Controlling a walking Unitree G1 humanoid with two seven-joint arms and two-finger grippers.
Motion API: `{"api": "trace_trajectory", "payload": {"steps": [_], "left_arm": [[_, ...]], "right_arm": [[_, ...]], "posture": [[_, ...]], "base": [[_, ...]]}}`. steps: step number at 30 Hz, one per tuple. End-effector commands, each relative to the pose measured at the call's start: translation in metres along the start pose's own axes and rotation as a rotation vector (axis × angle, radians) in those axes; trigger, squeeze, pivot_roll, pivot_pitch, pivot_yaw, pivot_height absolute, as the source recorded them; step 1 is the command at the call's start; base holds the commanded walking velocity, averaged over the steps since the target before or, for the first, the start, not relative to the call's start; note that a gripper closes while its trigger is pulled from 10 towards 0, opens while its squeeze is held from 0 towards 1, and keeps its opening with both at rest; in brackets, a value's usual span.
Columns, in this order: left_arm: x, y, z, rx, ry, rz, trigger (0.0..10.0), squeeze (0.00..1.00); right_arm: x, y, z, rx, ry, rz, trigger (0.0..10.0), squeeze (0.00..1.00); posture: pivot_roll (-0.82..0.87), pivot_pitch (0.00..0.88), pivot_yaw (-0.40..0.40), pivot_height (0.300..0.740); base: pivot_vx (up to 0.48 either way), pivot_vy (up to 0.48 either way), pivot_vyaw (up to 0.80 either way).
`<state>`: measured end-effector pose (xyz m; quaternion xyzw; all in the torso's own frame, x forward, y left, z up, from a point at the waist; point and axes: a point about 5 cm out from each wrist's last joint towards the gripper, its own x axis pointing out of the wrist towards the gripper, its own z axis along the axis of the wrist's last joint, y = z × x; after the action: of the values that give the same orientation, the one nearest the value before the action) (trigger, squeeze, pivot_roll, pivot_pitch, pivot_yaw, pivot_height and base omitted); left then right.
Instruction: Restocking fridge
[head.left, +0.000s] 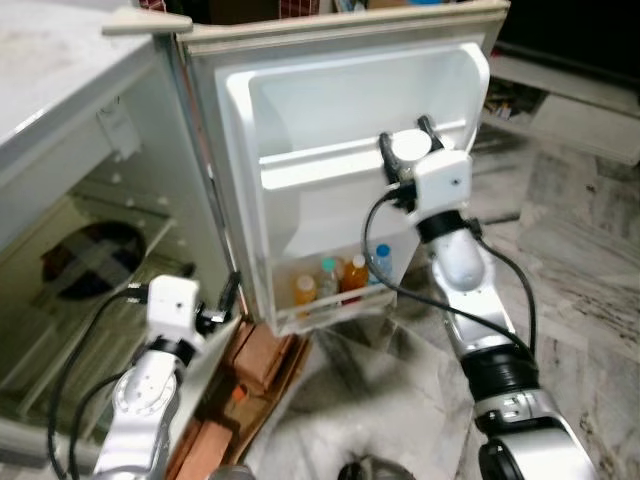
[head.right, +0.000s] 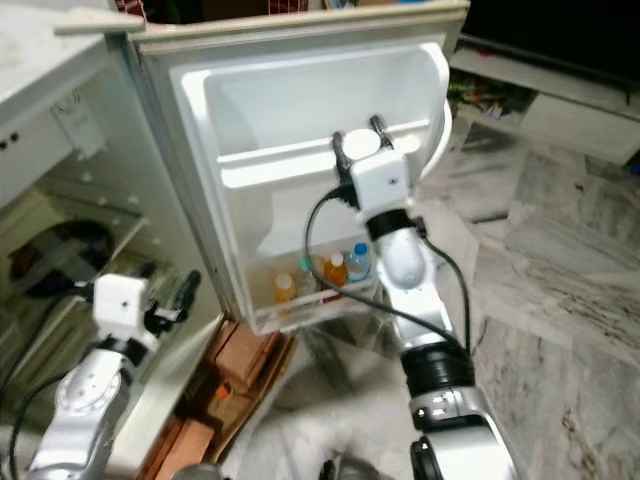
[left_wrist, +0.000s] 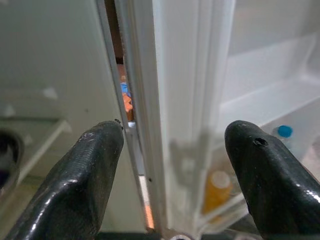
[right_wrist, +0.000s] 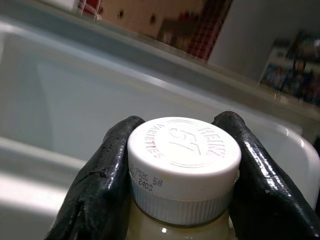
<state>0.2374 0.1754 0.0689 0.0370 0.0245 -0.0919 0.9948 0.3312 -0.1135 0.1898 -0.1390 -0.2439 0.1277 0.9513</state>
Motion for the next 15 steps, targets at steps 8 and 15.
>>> {"api": "trace_trajectory", "payload": {"steps": [8, 15], "left_arm": [[0.002, -0.005, 0.001, -0.015, -0.006, -0.001, 10.0, 0.00], [0.001, -0.009, -0.001, -0.017, 0.001, -0.008, 10.0, 0.00]], "right_arm": [[0.021, -0.013, 0.050, -0.071, -0.222, -0.022, 10.0, 0.00], [0.024, -0.015, 0.059, -0.097, -0.258, -0.027, 10.0, 0.00]], "posture": [[0.11, 0.030, -0.027, 0.740], [0.11, 0.032, -0.027, 0.740]], "base": [[0.111, 0.000, 0.00], [0.000, 0.000, 0.00]]}}
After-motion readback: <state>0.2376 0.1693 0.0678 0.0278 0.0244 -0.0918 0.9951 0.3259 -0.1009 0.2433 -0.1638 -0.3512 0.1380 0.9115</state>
